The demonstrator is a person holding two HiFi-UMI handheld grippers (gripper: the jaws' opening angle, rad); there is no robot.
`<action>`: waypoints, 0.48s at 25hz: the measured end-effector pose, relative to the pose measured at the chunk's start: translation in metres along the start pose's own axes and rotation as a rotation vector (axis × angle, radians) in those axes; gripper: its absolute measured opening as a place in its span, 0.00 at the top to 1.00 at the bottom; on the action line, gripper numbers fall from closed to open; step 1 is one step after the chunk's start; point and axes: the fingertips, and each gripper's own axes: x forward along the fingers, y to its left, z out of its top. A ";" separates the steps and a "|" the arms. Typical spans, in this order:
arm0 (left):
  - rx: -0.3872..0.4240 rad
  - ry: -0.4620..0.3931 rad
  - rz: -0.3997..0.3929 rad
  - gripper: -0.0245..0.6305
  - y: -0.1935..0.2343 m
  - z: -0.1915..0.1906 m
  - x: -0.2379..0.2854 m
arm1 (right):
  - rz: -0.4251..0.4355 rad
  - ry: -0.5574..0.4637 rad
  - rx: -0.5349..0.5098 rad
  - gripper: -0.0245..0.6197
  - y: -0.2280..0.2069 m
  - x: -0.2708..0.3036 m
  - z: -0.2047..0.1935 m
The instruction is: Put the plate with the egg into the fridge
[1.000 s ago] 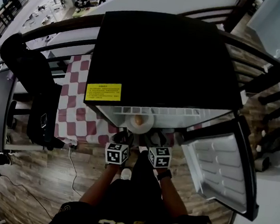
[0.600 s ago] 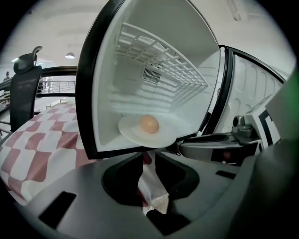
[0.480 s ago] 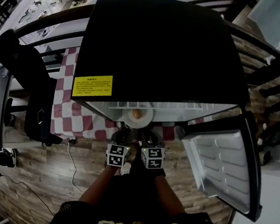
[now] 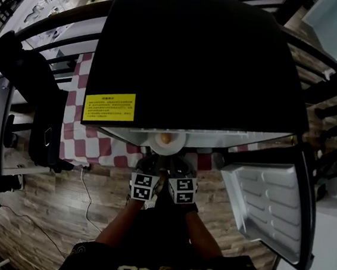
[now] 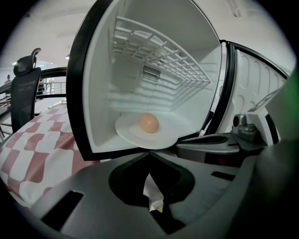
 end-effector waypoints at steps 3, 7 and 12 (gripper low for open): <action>-0.005 -0.004 0.004 0.93 0.002 0.003 0.001 | -0.003 -0.001 0.007 0.91 -0.001 0.002 0.002; -0.030 -0.003 0.012 0.93 0.007 0.005 0.005 | -0.003 0.005 0.017 0.91 -0.001 0.004 0.002; -0.048 -0.003 0.024 0.93 0.012 0.007 0.007 | -0.004 0.008 0.017 0.91 0.000 0.009 0.005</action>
